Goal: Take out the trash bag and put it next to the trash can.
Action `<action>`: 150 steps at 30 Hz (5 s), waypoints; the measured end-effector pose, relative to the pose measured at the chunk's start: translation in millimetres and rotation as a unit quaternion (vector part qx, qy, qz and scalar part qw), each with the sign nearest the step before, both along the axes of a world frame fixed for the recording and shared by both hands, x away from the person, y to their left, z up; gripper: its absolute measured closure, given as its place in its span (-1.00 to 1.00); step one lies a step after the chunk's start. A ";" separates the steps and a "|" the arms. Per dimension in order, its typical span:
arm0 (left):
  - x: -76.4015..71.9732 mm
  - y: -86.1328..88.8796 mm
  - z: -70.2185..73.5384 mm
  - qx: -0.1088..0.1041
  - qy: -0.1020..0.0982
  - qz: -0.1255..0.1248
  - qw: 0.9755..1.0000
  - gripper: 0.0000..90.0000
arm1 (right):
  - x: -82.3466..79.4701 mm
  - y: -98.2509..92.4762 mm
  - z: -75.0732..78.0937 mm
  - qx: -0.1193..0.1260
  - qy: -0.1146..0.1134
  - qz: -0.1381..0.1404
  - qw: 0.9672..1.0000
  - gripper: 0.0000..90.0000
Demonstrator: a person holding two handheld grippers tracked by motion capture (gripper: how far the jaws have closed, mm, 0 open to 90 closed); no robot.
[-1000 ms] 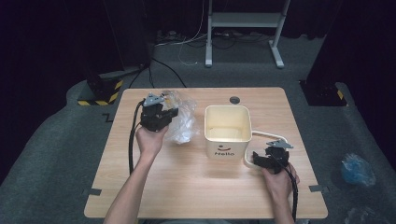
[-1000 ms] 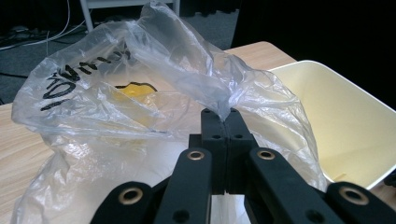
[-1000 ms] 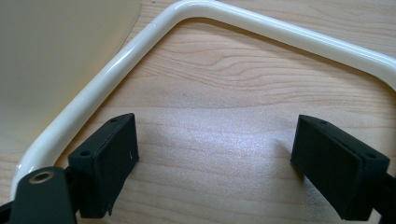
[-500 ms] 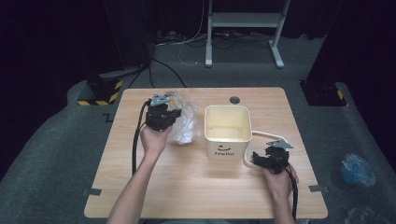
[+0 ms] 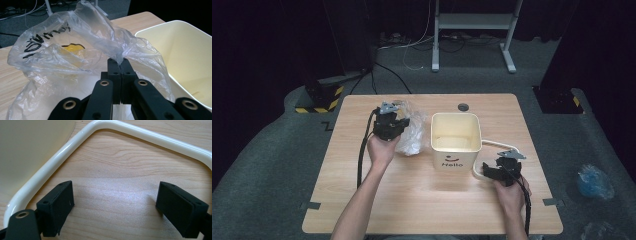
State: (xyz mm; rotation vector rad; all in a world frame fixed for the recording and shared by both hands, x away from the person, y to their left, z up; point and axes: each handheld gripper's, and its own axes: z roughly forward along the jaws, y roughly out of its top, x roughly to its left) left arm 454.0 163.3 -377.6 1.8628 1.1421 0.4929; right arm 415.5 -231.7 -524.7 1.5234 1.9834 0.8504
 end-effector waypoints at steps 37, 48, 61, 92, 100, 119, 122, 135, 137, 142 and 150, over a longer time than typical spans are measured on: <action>-5.7 6.6 -14.7 0.011 0.010 0.017 1.000 0.00 | 0.0 0.0 0.0 0.000 0.000 0.000 1.000 -0.68; -16.5 17.4 -3.9 -0.009 -0.005 0.020 1.000 -0.07 | 0.0 0.0 0.0 0.000 0.000 0.000 1.000 -0.68; -28.3 30.2 4.8 -0.015 -0.018 0.018 1.000 -0.08 | 0.0 0.0 0.0 0.000 0.000 0.000 1.000 -0.68; -53.9 64.5 2.3 -0.020 -0.033 0.044 0.998 -0.10 | 0.0 0.1 0.0 0.000 0.000 0.000 1.000 -0.68; -59.4 71.7 -4.1 -0.014 -0.030 0.049 0.998 -0.11 | 0.0 0.0 0.0 0.000 0.000 0.000 1.000 -0.68; -72.7 82.8 -21.4 0.004 -0.028 0.058 0.998 -0.17 | -0.1 0.1 0.0 0.000 0.000 0.000 1.000 -0.68; -74.5 84.2 -25.8 0.007 -0.026 0.059 0.998 -0.18 | 0.0 0.1 0.0 0.000 0.000 0.000 1.000 -0.68; -79.9 88.5 -46.0 0.019 -0.012 0.072 0.997 -0.18 | -0.1 0.1 0.0 0.000 0.000 0.000 1.000 -0.68; -80.1 88.3 -50.8 0.026 -0.005 0.074 0.997 -0.18 | 0.0 0.0 0.0 0.000 0.000 0.000 1.000 -0.68; -80.9 88.0 -59.0 0.035 0.000 0.077 0.996 -0.17 | 0.0 0.0 0.0 0.000 0.000 0.000 1.000 -0.68; -82.1 85.7 -73.6 0.047 0.007 0.086 0.995 -0.17 | 0.0 0.0 0.0 0.000 0.000 0.000 1.000 -0.68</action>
